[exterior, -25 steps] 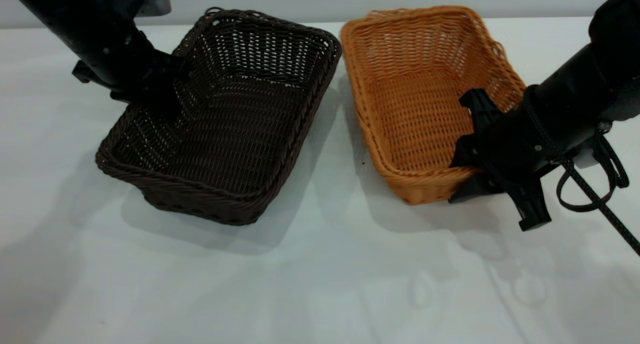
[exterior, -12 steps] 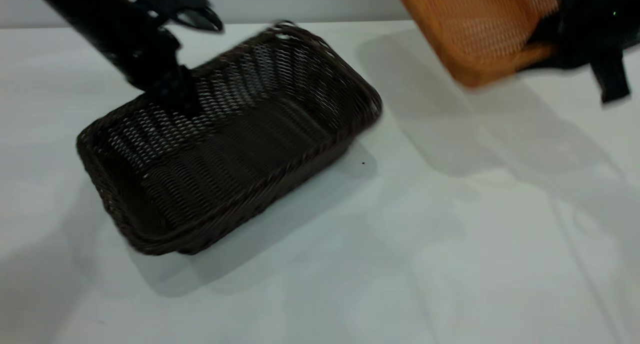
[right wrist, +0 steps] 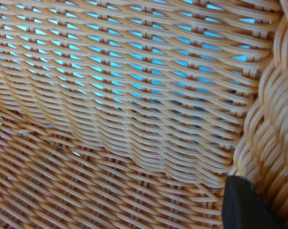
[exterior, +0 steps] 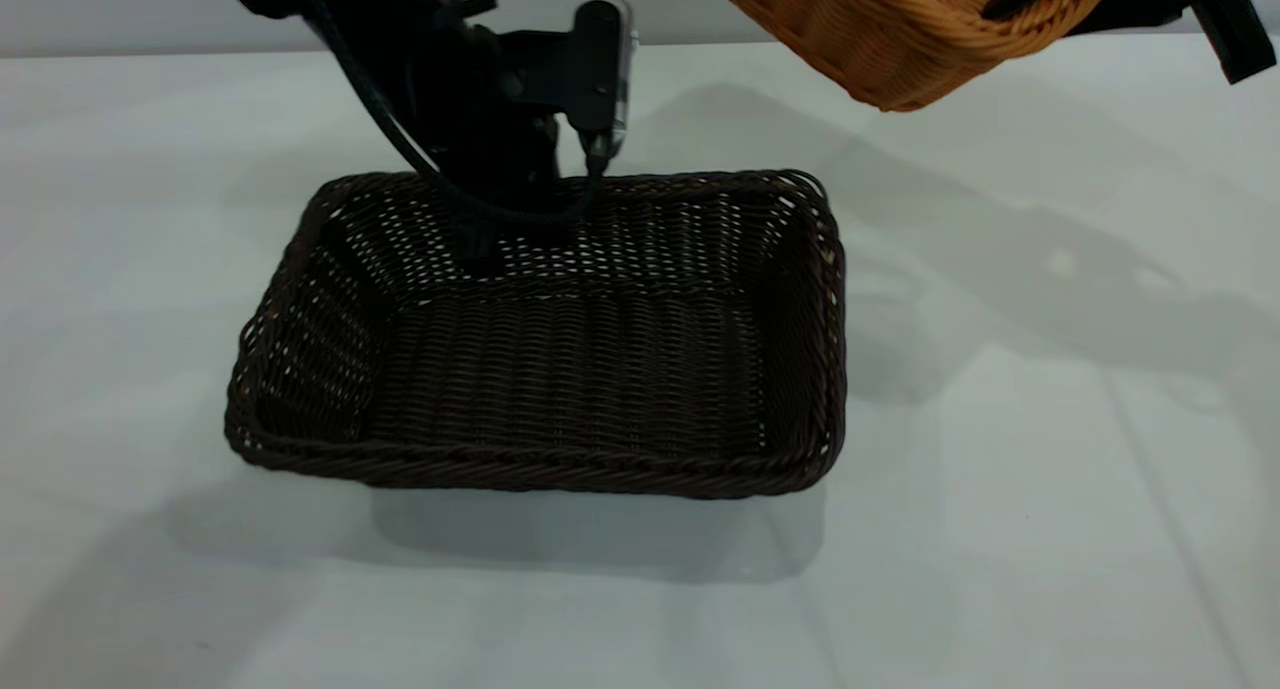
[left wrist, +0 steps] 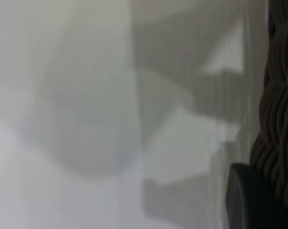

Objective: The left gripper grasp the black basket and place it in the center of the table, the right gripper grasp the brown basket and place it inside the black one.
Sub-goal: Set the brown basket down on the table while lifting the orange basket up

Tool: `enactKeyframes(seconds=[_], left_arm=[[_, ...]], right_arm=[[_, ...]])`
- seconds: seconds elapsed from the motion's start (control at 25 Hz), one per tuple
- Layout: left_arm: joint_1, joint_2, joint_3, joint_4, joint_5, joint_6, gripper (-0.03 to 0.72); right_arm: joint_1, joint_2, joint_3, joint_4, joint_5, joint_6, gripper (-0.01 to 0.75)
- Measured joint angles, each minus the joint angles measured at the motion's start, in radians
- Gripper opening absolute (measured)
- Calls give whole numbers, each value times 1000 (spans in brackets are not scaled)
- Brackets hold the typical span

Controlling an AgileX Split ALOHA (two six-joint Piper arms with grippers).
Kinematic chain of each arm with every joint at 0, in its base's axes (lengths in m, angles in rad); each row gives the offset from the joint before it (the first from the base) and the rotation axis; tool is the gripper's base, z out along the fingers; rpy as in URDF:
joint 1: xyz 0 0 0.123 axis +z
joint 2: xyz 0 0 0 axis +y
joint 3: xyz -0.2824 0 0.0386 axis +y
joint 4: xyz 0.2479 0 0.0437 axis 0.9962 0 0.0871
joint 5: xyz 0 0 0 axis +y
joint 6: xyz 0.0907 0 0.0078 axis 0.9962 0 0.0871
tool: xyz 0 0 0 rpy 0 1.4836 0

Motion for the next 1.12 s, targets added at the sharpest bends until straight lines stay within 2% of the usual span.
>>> enactKeyframes(seconds=[0.48, 0.56, 0.68, 0.88, 1.12], left_arm=[[-8, 4, -3, -32, -17, 10, 96], [-8, 5, -3, -47, -23, 10, 130], [-8, 7, -3, -69, -36, 7, 220], [-8, -22, -3, -78, -31, -21, 374], [-8, -152, -3, -76, 121, -44, 408]], right_arm=[[0, 0, -6, 0, 6, 1, 90], [0, 0, -8, 1, 7, 1, 90], [-12, 0, -9, 16, 7, 1, 90], [-82, 0, -10, 62, 8, 1, 90], [-155, 0, -10, 51, 8, 1, 90]])
